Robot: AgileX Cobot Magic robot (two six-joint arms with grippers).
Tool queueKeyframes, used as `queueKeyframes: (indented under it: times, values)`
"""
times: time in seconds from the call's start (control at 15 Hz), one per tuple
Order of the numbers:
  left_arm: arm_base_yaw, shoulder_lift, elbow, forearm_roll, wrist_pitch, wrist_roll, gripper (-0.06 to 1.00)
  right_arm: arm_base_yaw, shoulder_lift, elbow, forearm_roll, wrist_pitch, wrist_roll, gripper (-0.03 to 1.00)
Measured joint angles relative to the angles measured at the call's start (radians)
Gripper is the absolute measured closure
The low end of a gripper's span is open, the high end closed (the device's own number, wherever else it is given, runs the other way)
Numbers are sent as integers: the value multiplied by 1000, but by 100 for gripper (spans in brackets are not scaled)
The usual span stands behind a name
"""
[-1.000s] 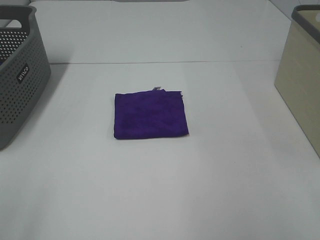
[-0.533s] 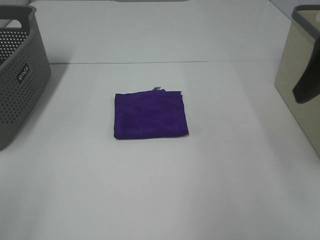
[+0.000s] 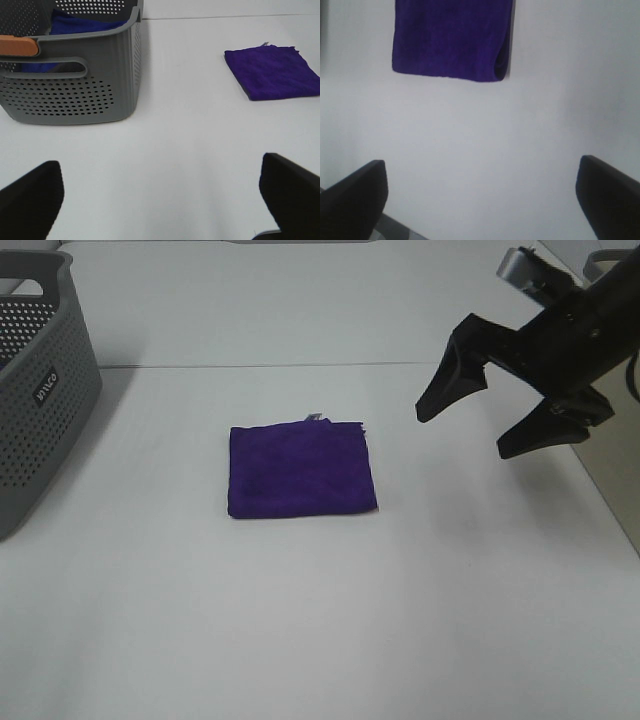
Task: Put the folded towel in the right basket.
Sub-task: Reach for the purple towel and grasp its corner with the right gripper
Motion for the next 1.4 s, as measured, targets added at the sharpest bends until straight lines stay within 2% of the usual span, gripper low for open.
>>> queueKeyframes:
  times: [0.27, 0.6, 0.8, 0.87, 1.0, 1.4]
  values:
    - [0, 0, 0, 0, 0, 1, -5, 0, 267, -217, 7, -32, -1, -1]
    - [0, 0, 0, 0, 0, 1, -5, 0, 458, -416, 40, -32, -7, -1]
    - [0, 0, 0, 0, 0, 1, -5, 15, 510, -439, 69, -33, -23, -1]
    - [0, 0, 0, 0, 0, 1, -5, 56, 527, -440, 68, -34, -25, -1]
    - [0, 0, 0, 0, 0, 1, -5, 80, 530, -440, 69, -41, -25, -1]
    - [0, 0, 0, 0, 0, 1, -5, 80, 570, -447, 98, -49, -17, 1]
